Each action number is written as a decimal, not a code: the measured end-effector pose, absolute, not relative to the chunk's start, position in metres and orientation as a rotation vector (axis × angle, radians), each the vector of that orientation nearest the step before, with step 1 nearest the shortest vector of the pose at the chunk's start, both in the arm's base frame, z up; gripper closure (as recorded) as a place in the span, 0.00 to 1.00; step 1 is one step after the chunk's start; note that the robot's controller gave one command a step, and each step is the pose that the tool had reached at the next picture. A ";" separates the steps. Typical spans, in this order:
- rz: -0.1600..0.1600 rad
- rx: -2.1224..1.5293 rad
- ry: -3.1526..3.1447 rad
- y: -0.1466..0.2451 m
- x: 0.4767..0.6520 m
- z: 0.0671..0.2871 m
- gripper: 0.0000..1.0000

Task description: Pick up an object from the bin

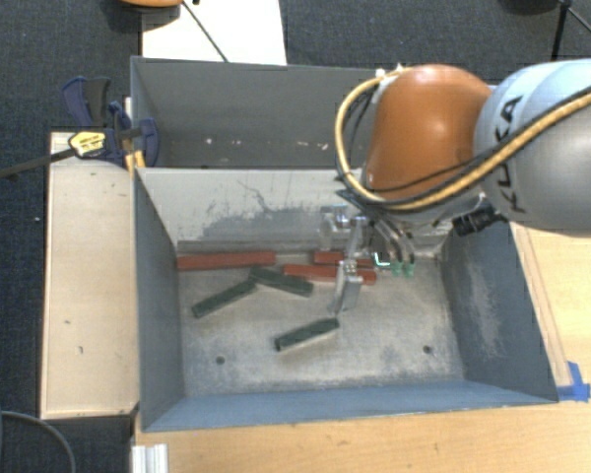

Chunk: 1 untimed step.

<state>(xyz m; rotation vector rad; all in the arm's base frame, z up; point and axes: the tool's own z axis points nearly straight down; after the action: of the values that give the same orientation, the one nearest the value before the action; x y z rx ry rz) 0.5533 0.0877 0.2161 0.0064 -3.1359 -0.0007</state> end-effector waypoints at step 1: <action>-0.002 0.003 -3.144 0.087 0.555 0.221 0.00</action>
Offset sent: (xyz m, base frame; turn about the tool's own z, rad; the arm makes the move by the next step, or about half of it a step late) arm 0.0087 0.0201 -0.1461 -0.0950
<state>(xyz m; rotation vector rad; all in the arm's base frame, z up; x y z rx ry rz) 0.5549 0.0872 0.2207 0.0031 -3.1441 -0.0017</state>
